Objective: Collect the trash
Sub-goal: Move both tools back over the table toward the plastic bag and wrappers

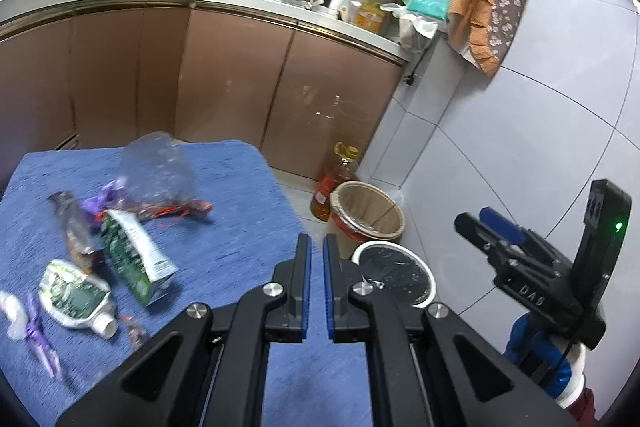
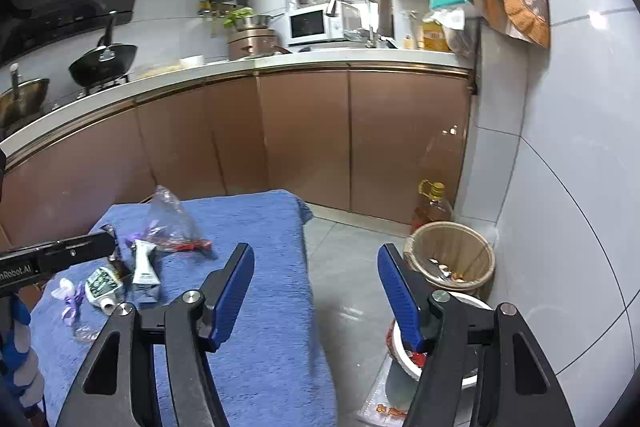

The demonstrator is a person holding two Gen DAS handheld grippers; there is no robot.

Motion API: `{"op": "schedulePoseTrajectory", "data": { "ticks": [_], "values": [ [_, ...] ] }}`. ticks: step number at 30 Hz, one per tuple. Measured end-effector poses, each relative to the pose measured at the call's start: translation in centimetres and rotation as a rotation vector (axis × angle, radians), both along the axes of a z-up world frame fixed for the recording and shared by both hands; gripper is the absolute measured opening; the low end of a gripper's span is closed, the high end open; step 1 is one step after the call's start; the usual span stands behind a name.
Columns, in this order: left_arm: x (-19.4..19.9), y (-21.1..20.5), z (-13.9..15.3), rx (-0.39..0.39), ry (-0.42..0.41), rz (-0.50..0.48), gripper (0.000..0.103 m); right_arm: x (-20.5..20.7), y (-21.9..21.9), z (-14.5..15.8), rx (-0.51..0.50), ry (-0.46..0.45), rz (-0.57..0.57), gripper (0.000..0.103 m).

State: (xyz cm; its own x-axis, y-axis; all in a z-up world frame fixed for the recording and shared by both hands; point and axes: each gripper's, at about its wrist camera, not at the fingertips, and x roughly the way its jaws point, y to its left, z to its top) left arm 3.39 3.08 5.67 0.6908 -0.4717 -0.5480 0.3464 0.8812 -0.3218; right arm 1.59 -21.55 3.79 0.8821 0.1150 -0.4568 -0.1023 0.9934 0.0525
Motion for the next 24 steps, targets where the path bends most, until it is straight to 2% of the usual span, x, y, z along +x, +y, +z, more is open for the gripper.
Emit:
{"op": "schedulePoseTrajectory", "data": {
  "ticks": [2, 3, 5, 7, 11, 18, 24],
  "values": [
    [-0.5, 1.2, -0.3, 0.000, 0.006, 0.028, 0.008, -0.1, 0.8, 0.1, -0.008, -0.001, 0.023, 0.063],
    [-0.6, 1.6, -0.5, -0.001, 0.009, 0.040, 0.014, -0.1, 1.2, 0.1, -0.011, -0.002, 0.032, 0.063],
    [-1.0, 3.0, -0.9, -0.005, 0.004, 0.088, 0.072, 0.1, 2.0, 0.0, -0.013, 0.000, 0.055, 0.063],
    [-1.4, 4.3, -1.1, -0.005, -0.012, 0.132, 0.074, 0.3, 2.9, -0.2, -0.016, 0.004, 0.081, 0.064],
    [-1.3, 7.0, -2.1, -0.019, 0.012, 0.183, 0.074, 1.4, 4.5, -1.2, -0.022, 0.027, 0.131, 0.064],
    [-0.9, 11.7, -4.9, 0.005, 0.079, 0.295, 0.074, 4.5, 6.0, -3.8, -0.011, 0.096, 0.193, 0.064],
    [1.0, 15.3, -6.7, 0.015, 0.157, 0.385, 0.074, 7.6, 7.4, -6.2, -0.016, 0.159, 0.263, 0.064]
  ]
}}
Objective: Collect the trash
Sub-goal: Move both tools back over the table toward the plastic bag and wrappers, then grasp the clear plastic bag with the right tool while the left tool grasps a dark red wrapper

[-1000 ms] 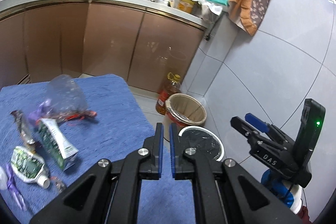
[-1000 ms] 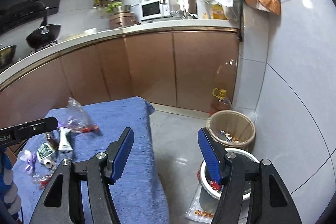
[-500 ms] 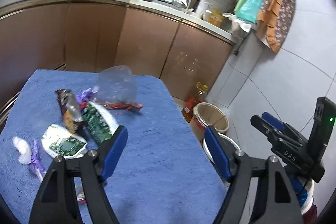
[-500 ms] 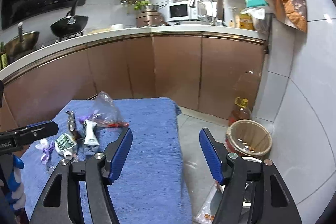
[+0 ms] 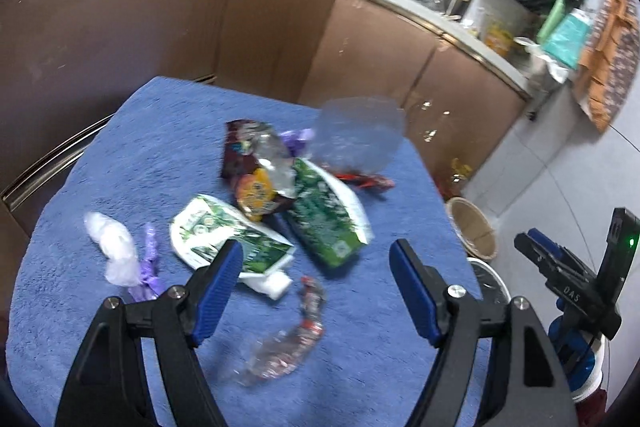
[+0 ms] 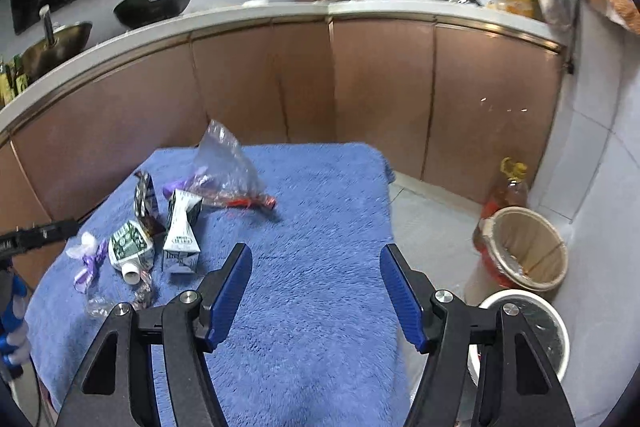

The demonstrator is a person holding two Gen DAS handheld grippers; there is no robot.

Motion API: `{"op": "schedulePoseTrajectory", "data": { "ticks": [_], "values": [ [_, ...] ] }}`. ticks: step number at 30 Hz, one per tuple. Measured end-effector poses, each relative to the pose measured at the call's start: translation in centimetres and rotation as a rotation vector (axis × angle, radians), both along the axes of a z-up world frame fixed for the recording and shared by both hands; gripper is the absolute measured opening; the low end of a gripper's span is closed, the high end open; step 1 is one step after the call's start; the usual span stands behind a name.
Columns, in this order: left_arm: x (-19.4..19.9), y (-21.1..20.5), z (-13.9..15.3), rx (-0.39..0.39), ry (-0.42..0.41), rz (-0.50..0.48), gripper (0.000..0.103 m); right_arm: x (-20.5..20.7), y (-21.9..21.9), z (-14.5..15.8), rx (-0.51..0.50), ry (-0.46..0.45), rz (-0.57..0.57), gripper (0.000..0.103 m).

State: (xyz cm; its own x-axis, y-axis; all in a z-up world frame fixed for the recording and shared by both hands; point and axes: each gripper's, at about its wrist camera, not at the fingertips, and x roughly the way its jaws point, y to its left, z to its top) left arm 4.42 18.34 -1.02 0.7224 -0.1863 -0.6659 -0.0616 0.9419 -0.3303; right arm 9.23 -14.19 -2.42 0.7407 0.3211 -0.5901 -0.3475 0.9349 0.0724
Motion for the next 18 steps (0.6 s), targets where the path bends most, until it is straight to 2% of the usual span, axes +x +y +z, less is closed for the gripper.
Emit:
{"op": "schedulePoseTrajectory", "data": {
  "ticks": [6, 15, 18],
  "values": [
    [3.6, 1.1, -1.1, 0.023, 0.062, 0.053, 0.074, 3.3, 1.4, -2.2, -0.013, 0.038, 0.067, 0.064],
    [10.4, -0.1, -3.6, 0.100, 0.162, 0.071, 0.074, 8.2, 2.2, -4.7, 0.005, 0.086, 0.131, 0.064],
    [12.1, 0.3, -4.3, 0.093, 0.191, 0.093, 0.074, 10.1, 2.8, -5.3, 0.010, 0.101, 0.167, 0.064]
  ]
}}
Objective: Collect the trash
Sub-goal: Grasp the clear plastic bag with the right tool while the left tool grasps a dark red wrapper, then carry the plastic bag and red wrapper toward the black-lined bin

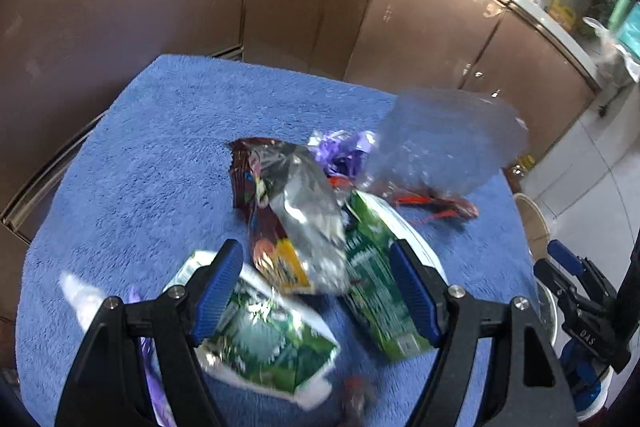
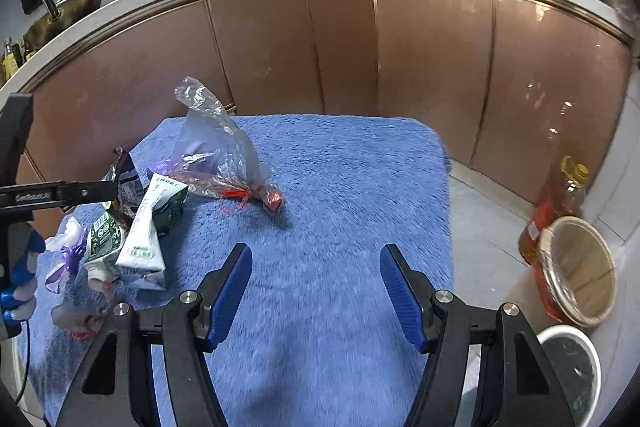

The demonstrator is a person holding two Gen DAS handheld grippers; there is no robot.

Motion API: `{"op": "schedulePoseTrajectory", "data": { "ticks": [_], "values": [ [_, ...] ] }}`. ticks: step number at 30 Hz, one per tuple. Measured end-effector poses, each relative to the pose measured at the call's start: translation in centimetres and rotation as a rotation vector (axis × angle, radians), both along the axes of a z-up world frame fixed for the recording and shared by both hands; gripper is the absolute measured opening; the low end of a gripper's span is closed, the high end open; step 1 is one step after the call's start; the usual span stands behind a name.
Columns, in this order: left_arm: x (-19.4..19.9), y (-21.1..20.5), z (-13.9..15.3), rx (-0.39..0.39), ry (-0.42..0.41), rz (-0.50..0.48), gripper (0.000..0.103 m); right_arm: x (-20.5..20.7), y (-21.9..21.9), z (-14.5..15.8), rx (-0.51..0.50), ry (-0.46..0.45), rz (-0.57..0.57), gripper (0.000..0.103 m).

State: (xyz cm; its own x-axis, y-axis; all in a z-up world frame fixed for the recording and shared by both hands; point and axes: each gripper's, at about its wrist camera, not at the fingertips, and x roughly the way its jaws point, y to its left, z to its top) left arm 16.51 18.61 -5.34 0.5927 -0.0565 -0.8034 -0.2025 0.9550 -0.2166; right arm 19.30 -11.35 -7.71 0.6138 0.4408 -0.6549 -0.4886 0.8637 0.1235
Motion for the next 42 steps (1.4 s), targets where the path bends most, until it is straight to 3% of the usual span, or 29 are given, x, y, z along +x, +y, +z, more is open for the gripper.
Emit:
{"op": "schedulePoseTrajectory", "data": {
  "ticks": [6, 14, 17, 22, 24, 26, 42],
  "values": [
    [2.1, 2.0, -1.9, -0.034, 0.047, 0.048, 0.072, 3.3, 2.8, -1.2, 0.012, 0.028, 0.104, 0.064],
    [3.4, 4.4, -3.8, -0.103, 0.088, 0.079, 0.046, 6.7, 7.0, -2.5, 0.038, 0.072, 0.224, 0.063],
    [3.9, 4.9, -4.3, -0.119, 0.094, 0.075, 0.036, 7.8, 7.8, -3.3, 0.045, 0.110, 0.237, 0.052],
    [4.3, 5.8, -4.7, -0.140, 0.086, 0.084, 0.023, 8.3, 8.0, -3.8, 0.050, 0.134, 0.241, 0.022],
    [4.4, 6.0, -4.7, -0.147, 0.081, 0.087, 0.018, 8.1, 7.9, -3.8, 0.043, 0.130, 0.246, 0.013],
    [4.2, 6.2, -4.6, -0.155, 0.071, 0.090, 0.011, 7.9, 7.8, -3.8, 0.031, 0.130, 0.248, 0.012],
    [1.3, 5.8, -0.2, -0.171, -0.066, 0.079, 0.009, 2.9, 2.1, 0.0, 0.094, 0.073, 0.132, 0.007]
  ]
}}
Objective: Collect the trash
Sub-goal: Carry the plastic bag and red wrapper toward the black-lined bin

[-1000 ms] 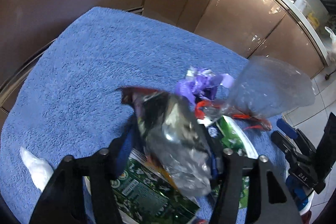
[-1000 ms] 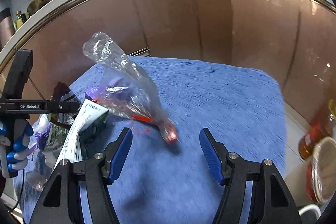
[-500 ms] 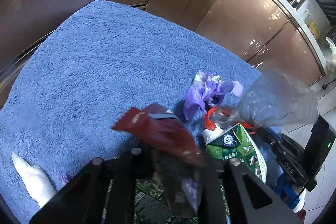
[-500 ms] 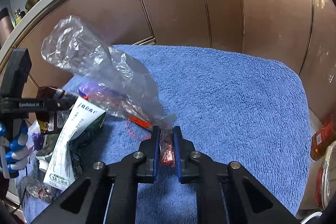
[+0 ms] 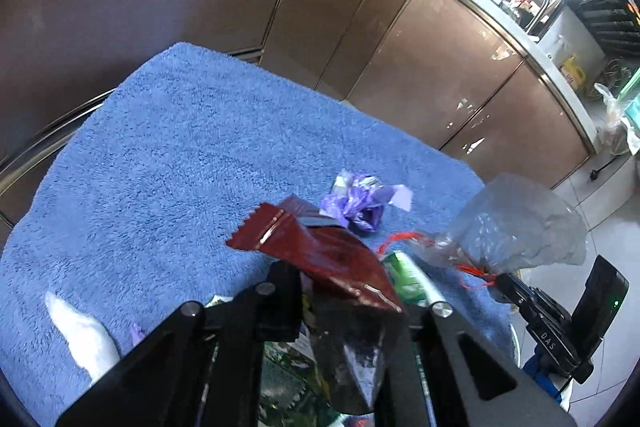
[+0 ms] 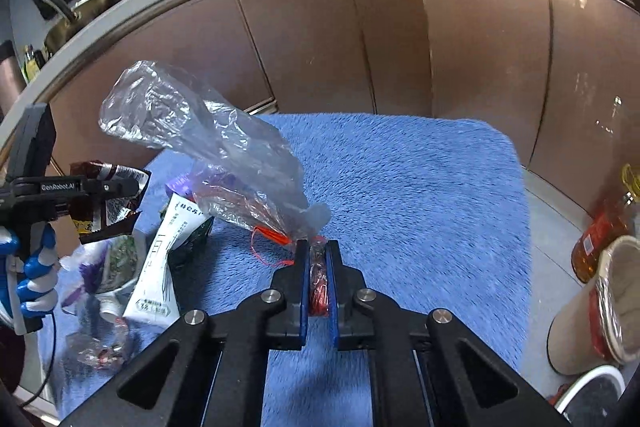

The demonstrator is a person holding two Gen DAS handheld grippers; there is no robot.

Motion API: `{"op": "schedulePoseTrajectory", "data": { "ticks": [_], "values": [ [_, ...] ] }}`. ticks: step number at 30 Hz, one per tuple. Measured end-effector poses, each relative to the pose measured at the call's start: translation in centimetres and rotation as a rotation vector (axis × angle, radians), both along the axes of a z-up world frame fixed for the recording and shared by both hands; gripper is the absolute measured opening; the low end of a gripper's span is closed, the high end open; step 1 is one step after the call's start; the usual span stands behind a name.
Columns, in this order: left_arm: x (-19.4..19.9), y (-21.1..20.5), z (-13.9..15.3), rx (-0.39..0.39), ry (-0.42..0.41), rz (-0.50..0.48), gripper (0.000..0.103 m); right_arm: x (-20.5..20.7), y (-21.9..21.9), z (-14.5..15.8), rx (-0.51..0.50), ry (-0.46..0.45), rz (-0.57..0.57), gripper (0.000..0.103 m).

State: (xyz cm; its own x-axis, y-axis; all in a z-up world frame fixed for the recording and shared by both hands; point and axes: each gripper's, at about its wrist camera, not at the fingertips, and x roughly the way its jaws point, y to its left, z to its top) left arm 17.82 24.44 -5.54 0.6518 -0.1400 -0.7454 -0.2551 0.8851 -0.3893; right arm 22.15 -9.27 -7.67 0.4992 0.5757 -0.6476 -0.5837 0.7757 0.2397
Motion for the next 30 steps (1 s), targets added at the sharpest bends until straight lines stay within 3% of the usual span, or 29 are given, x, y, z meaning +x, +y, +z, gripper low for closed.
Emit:
{"op": "schedulePoseTrajectory", "data": {
  "ticks": [10, 16, 22, 30],
  "values": [
    [-3.5, -1.6, 4.5, 0.000, -0.092, -0.031, 0.009, -3.2, -4.4, 3.3, 0.073, -0.057, -0.104, 0.007],
    [-5.0, -4.4, 6.6, -0.002, -0.138, -0.099, 0.009, -6.4, -8.3, 5.1, 0.112, -0.085, -0.211, 0.007],
    [-4.1, -10.6, 7.5, -0.037, -0.151, -0.238, 0.009, -10.0, -15.7, 4.9, 0.126, -0.073, -0.451, 0.007],
    [-0.6, -23.3, 7.3, -0.046, -0.133, -0.487, 0.009, -13.2, -25.2, 2.1, 0.006, -0.038, -0.788, 0.007]
  ]
}}
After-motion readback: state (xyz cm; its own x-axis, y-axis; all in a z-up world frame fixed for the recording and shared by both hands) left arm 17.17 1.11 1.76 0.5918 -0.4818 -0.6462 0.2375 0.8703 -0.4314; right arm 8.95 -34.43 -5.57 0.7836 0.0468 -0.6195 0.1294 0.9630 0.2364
